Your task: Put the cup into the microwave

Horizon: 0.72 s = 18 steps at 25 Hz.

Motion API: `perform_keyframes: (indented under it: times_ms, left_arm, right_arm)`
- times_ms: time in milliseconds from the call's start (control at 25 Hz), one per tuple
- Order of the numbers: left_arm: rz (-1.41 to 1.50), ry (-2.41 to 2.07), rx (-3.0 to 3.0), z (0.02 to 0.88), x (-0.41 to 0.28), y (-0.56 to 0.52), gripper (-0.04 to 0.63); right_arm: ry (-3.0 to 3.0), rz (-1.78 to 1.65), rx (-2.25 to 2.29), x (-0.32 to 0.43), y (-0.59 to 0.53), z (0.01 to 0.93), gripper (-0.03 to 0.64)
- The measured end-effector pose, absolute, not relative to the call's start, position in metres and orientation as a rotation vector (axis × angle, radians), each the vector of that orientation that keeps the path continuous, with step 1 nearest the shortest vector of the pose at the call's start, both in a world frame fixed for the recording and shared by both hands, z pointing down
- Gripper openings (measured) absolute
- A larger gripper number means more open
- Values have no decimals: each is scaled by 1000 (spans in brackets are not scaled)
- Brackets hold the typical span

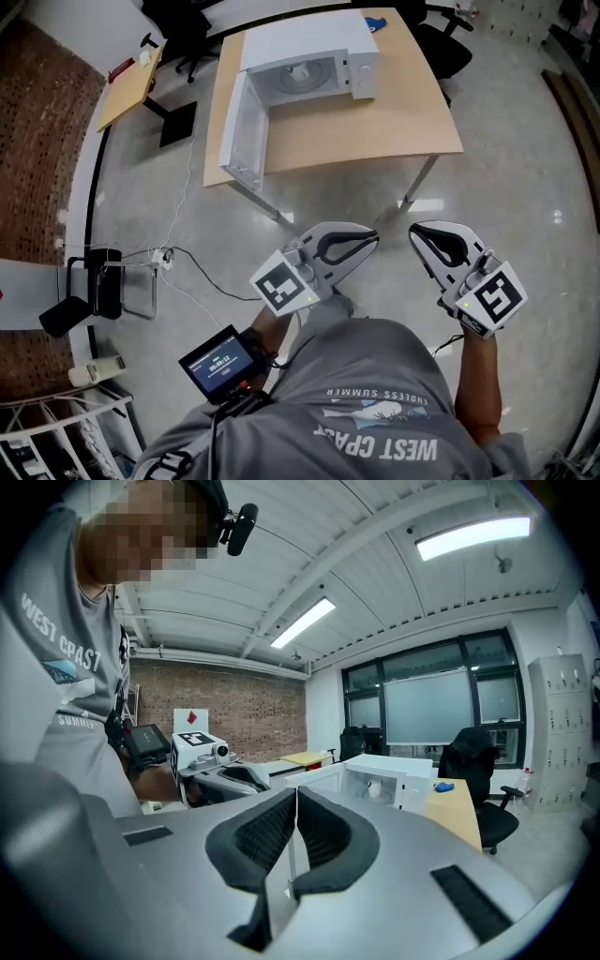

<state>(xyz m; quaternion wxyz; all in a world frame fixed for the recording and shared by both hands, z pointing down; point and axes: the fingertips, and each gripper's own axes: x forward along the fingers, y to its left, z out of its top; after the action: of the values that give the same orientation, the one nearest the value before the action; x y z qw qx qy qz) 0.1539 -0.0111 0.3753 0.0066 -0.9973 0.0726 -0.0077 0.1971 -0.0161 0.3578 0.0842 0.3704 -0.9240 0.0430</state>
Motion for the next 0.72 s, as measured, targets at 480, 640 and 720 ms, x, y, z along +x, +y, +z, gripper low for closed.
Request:
perform_keyframes:
  times_ms: [480,640,720]
  left_arm:
    - [-87,338,-3118,369,213,133,28]
    - [-109,407,-3108,364,194,165,28]
    - [-115,440,-3102,363,184,174,28]
  right_arm:
    - [-2789,126,1083,272,130,346,18]
    - [-2817,130,1001,251,160,344,18]
    - [-2834,119,972,240,168,339,18]
